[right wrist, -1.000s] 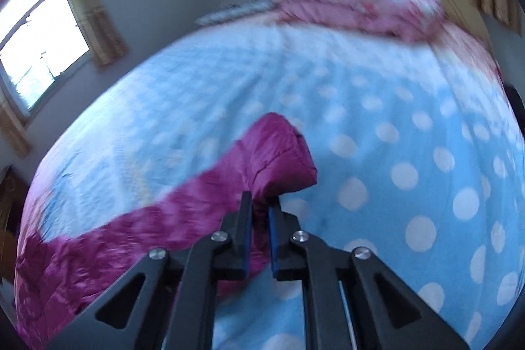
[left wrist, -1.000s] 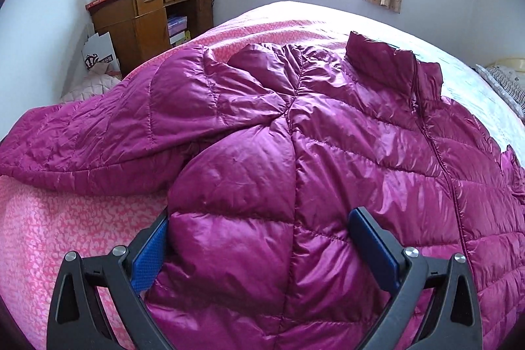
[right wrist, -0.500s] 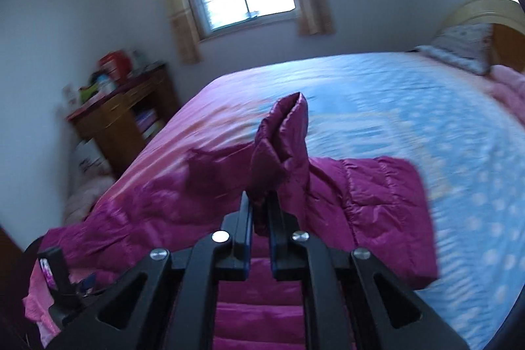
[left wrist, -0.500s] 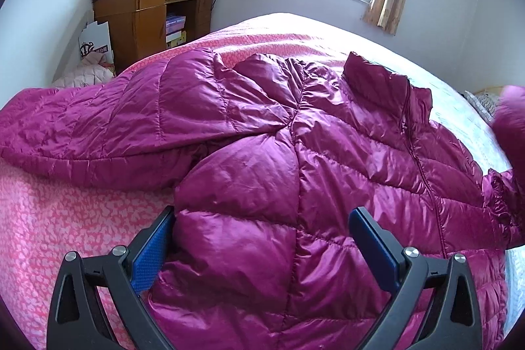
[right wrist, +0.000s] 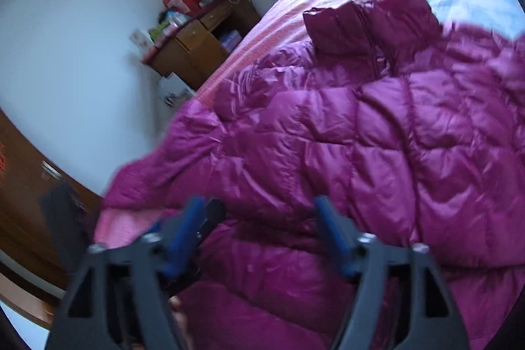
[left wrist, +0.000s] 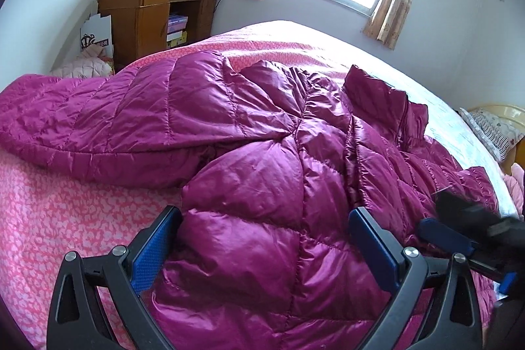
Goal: Fold large clothes
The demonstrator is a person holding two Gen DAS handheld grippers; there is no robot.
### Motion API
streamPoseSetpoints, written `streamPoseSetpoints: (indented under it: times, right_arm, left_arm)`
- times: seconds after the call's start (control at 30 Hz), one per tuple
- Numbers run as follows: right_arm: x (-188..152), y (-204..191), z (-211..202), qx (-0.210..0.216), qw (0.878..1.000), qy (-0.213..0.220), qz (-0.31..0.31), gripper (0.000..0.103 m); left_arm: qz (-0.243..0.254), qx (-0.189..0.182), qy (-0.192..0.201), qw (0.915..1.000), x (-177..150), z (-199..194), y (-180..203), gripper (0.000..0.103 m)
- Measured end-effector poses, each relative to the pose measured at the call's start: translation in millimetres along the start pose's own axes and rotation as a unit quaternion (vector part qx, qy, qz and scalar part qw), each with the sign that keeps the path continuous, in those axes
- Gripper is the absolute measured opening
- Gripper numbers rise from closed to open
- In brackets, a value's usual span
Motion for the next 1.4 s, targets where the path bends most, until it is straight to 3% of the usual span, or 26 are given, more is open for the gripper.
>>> streamPoseSetpoints:
  times: [0.07, 0.13, 0.2, 0.27, 0.3, 0.4, 0.6, 0.67, 0.73, 0.77, 0.83, 0.87, 0.93, 1.07, 1.2, 1.23, 1.27, 1.3, 1.4]
  right_arm:
    - [3, -3, -14, 0.008, 1.000, 0.021, 0.006, 0.090]
    - [9, -6, -32, 0.006, 0.998, 0.057, -0.007, 0.084]
    - [16, -5, -36, -0.042, 0.996, 0.079, -0.020, 0.052]
    - [23, 1, -24, -0.096, 0.993, 0.066, -0.026, 0.031]
    - [21, 5, -17, -0.118, 0.991, 0.059, -0.027, 0.027]
    - [13, 14, 12, -0.146, 0.989, 0.021, -0.022, 0.027]
    - [6, -3, 40, -0.119, 0.992, -0.018, -0.048, 0.030]
    - [6, -4, 34, -0.115, 0.992, -0.022, -0.049, 0.029]
    - [9, -4, 9, -0.105, 0.994, 0.004, -0.041, 0.029]
    - [11, -3, -6, -0.112, 0.992, 0.026, -0.044, 0.029]
    - [16, 2, -34, -0.147, 0.986, 0.061, -0.054, 0.039]
    - [18, 7, -51, -0.173, 0.980, 0.083, -0.057, 0.046]
    - [21, 23, -78, -0.230, 0.965, 0.118, -0.055, 0.051]
    - [14, 64, -101, -0.313, 0.941, 0.130, -0.028, 0.055]
    - [-2, 106, -88, -0.320, 0.942, 0.103, 0.009, 0.060]
    - [-3, 105, -87, -0.315, 0.943, 0.108, 0.007, 0.063]
    - [-3, 102, -87, -0.311, 0.944, 0.112, 0.002, 0.075]
    - [-3, 100, -85, -0.310, 0.944, 0.111, -0.003, 0.079]
    - [-5, 93, -77, -0.329, 0.938, 0.104, -0.029, 0.082]
  left_arm:
    - [0.002, 0.002, 0.000, 1.0000, 0, 0, 1, 0.102]
    - [0.002, 0.002, 0.001, 1.0000, -1, -1, 1, 0.102]
    - [0.003, 0.003, 0.000, 1.0000, 0, 0, 1, 0.102]
    - [0.005, 0.006, 0.000, 1.0000, -1, 0, 1, 0.102]
    - [0.006, 0.008, -0.001, 1.0000, 0, 0, 0, 0.102]
    - [0.007, 0.012, -0.001, 0.9999, -1, 0, 0, 0.102]
    - [0.001, 0.019, 0.002, 0.9998, 0, 1, 1, 0.102]
    - [0.003, 0.021, 0.001, 0.9998, 0, 2, 3, 0.102]
    - [0.006, 0.024, 0.000, 0.9997, 0, 2, 3, 0.102]
    - [0.006, 0.025, 0.000, 0.9997, 0, 3, 4, 0.102]
    - [0.006, 0.026, 0.000, 0.9996, 1, 3, 4, 0.102]
    - [0.007, 0.027, -0.001, 0.9996, 1, 3, 5, 0.102]
    - [0.008, 0.030, -0.002, 0.9995, 2, 5, 7, 0.102]
    - [0.009, 0.034, -0.004, 0.9994, 2, 7, 8, 0.102]
    - [0.017, 0.045, -0.014, 0.9987, 2, 10, 11, 0.102]
    - [0.020, 0.048, -0.017, 0.9985, 3, 10, 11, 0.102]
    - [0.025, 0.051, -0.021, 0.9981, 3, 11, 13, 0.102]
    - [0.029, 0.052, -0.025, 0.9979, 3, 11, 13, 0.102]
    - [0.032, 0.065, -0.040, 0.9965, 4, 1, 8, 0.102]
Point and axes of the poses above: each gripper's, at about its wrist camera, not at the fingertips, and z roughly the way its jaws point, y to its right, x to its top, the point moved 2 cm from there along z, roughly the way its jaws point, and after that the axes turned 6 degrees about z, right-handed, at the moved point
